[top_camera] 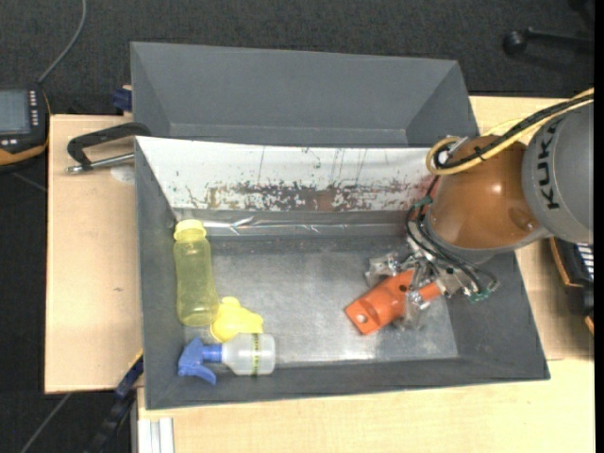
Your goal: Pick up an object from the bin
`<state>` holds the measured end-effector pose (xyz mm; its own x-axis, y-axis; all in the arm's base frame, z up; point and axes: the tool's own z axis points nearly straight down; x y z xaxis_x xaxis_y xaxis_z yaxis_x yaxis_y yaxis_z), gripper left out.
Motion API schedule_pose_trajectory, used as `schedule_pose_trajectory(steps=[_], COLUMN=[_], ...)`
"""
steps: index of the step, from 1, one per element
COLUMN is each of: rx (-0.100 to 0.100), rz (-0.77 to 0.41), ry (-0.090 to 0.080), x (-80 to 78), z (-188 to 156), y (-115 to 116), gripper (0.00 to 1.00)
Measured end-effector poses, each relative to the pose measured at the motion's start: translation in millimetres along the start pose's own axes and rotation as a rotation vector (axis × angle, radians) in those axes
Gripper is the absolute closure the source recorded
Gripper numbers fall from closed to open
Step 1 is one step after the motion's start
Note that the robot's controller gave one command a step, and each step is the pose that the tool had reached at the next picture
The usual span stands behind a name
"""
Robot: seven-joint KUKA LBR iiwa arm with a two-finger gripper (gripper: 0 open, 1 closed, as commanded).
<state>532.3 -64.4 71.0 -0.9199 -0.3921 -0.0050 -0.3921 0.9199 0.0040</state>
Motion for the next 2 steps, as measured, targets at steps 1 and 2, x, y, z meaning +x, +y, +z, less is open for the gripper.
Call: schedule_pose_trajectory(steps=[1,2], rx=[0.0,0.0], rz=[0.0,0.0], ry=[0.0,0.0], x=[0.0,0.0], z=[0.0,0.0], y=[0.0,0.0], gripper=[1.0,1.0])
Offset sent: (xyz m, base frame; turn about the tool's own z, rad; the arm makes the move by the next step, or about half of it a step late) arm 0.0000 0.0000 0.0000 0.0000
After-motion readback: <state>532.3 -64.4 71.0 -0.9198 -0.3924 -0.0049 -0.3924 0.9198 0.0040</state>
